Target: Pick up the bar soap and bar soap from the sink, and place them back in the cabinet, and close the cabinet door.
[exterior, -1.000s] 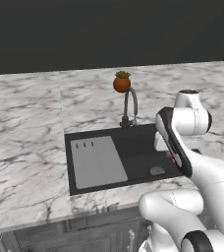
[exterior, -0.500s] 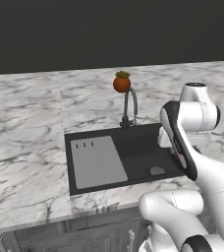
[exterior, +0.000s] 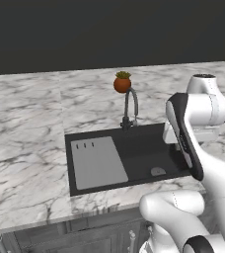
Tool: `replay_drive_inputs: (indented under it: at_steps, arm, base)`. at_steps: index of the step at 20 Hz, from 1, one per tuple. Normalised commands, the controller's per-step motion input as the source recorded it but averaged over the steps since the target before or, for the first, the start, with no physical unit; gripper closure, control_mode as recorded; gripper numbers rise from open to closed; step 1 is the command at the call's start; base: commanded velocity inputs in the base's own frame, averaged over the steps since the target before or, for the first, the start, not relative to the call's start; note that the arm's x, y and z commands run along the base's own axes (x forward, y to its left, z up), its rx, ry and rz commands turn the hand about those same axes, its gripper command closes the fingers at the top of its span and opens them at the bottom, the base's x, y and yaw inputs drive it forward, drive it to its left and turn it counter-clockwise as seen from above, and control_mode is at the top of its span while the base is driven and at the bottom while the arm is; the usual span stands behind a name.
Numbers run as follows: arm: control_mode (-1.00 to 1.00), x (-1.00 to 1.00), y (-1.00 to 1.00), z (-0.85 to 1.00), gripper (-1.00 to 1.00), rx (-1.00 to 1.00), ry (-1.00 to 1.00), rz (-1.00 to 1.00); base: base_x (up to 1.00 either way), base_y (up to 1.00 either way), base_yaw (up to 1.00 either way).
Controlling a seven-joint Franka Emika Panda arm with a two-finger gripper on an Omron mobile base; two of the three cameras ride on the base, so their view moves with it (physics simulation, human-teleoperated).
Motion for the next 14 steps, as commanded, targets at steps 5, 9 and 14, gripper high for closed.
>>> replay_drive_inputs:
  at_steps: [5, 9, 14]
  arm:
    - [-1.00, -0.23, 0.00, 0.32, 1.00, 0.00, 0.00, 0.00]
    - [-1.00, -0.20, 0.00, 0.25, 1.00, 0.00, 0.00, 0.00]
    - [1.00, -0.11, 0.00, 0.11, 1.00, 0.00, 0.00, 0.00]
  base:
    - [0.00, 0.00, 0.00]
    - [0.00, 0.00, 0.00]
    - [-0.05, 0.00, 0.00]
